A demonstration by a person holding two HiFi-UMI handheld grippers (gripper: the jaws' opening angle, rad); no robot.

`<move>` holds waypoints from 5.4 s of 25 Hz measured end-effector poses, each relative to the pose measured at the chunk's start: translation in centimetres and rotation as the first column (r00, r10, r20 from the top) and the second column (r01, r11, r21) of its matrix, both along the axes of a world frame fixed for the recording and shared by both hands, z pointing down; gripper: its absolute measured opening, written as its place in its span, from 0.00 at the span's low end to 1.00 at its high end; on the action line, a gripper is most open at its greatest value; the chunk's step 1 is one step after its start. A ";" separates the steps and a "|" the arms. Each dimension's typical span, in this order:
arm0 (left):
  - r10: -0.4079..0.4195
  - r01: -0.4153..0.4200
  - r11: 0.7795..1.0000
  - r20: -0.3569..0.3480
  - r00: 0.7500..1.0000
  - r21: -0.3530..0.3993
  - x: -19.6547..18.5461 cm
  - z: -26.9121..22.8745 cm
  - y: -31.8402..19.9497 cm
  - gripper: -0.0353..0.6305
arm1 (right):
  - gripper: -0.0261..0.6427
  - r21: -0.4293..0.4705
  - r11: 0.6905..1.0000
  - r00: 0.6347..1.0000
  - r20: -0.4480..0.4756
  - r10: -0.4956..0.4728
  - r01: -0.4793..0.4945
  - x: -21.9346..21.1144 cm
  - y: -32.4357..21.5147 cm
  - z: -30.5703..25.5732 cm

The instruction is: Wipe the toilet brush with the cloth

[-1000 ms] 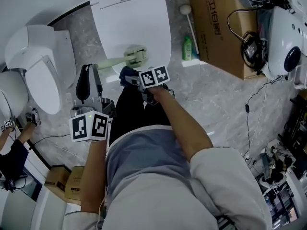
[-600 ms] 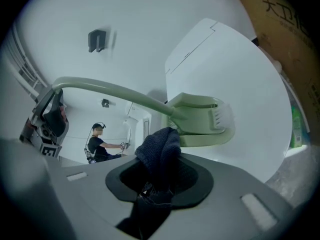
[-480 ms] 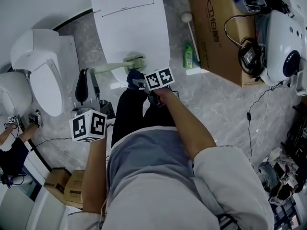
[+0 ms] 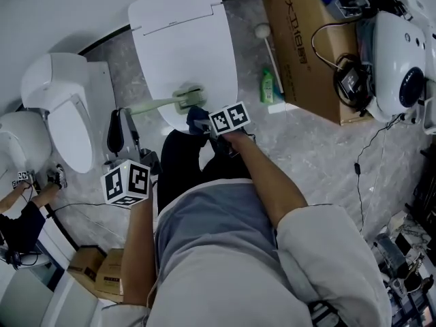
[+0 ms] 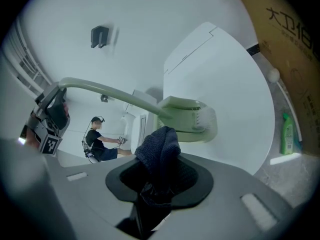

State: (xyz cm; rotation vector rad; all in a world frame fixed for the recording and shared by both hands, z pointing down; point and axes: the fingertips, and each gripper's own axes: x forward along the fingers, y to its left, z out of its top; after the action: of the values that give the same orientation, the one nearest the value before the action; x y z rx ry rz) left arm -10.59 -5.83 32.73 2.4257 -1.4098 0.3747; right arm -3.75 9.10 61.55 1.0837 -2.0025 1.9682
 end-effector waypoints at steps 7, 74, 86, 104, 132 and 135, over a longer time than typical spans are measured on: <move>-0.014 0.014 1.000 -0.008 1.000 0.001 -0.3 0.1 0.1 0.05 | 0.20 0.003 0.998 0.995 -0.069 -0.067 0.068 0.8 0.1 0.2; -0.009 0.008 1.000 -0.015 1.000 -0.026 -0.9 0.7 -1.5 0.05 | 0.20 -0.167 0.805 0.728 -0.353 -0.588 0.569 1.2 0.3 4.2; -0.016 0.015 0.999 -0.037 0.999 -0.028 -1.1 0.7 -1.6 0.05 | 0.20 -0.122 0.901 0.854 -0.287 -0.433 0.416 3.1 -2.4 2.3; 0.012 -0.014 0.998 -0.025 1.000 -0.068 -1.7 0.9 -0.7 0.05 | 0.21 -0.240 0.910 0.868 -0.293 -0.401 0.339 4.4 -7.0 4.6; 0.027 -0.031 0.998 -0.083 0.996 -0.046 -1.4 1.1 -1.6 0.05 | 0.21 -0.174 0.929 0.908 -0.214 -0.360 0.327 2.4 -7.9 0.6; 0.028 -0.033 0.998 -0.088 0.996 -0.045 -1.4 1.2 -1.6 0.05 | 0.21 -0.158 0.932 0.910 -0.215 -0.356 0.327 2.6 -8.1 0.0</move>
State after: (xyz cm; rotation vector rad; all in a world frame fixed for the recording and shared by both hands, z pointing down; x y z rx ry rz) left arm -11.99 -7.47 33.90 2.3980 -1.3142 0.3010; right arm -1.19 0.95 61.54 0.8294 -1.7792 1.6647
